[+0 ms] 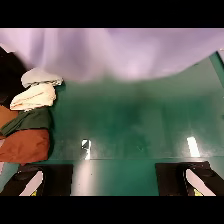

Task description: Fold the shirts.

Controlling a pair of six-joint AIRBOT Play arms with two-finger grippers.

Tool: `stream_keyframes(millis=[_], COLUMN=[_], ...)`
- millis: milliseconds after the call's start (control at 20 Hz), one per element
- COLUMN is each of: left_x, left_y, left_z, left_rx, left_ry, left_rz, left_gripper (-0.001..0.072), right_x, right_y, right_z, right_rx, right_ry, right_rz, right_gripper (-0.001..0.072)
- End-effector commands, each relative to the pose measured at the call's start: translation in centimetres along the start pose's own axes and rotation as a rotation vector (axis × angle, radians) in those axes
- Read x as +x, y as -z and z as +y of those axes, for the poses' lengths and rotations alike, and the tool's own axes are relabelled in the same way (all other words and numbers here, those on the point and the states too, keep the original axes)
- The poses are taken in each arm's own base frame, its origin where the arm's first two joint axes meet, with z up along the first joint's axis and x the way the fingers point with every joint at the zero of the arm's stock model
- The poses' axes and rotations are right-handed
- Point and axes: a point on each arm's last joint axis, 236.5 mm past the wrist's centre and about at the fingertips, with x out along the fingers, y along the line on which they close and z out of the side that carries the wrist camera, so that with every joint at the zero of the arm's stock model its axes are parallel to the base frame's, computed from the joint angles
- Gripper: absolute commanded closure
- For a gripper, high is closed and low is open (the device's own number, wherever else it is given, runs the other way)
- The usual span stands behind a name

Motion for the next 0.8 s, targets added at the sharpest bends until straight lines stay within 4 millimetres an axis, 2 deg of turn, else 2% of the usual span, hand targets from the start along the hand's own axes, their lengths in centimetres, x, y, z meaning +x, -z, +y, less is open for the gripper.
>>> stream_keyframes(millis=[0, 100, 300, 450, 500, 600, 700, 750], left_x=[0.1, 0.2, -3.3, -4.6, -4.4, -2.3, 1.5, 3.8], left_y=[0.5, 0.5, -3.6, -4.6, -4.1, -1.9, 2.6, 5.5], left_z=[-1.8, -2.3, -5.5, -7.1, -7.1, -5.8, -3.7, -2.5], left_rx=[-0.054, -0.073, -0.031, -0.021, -0.023, -0.064, -0.141, -0.190], left_ry=[0.083, 0.107, 0.176, 0.221, 0.223, 0.212, 0.200, 0.195], left_rz=[0.000, -0.004, -0.108, -0.128, -0.109, -0.051, 0.069, 0.141], left_gripper=[0.0681, 0.0681, 0.0682, 0.0682, 0.0682, 0.0682, 0.0682, 0.0682], right_x=[-2.8, -2.5, -3.9, -4.1, -3.5, -1.5, 1.7, 3.6], right_y=[-0.5, -0.3, -0.6, -0.6, -0.4, 0.3, 1.4, 2.3], right_z=[-1.6, -1.8, -1.3, -1.2, -1.4, -1.9, -2.5, -2.8], right_rx=[-0.007, -0.001, -0.013, -0.014, -0.009, 0.010, 0.054, 0.084], right_ry=[0.096, 0.095, 0.102, 0.104, 0.101, 0.082, 0.048, 0.026], right_rz=[-0.021, -0.008, -0.032, -0.034, -0.021, 0.019, 0.077, 0.119], right_gripper=[0.0701, 0.0701, 0.0701, 0.0701, 0.0701, 0.0701, 0.0701, 0.0701])
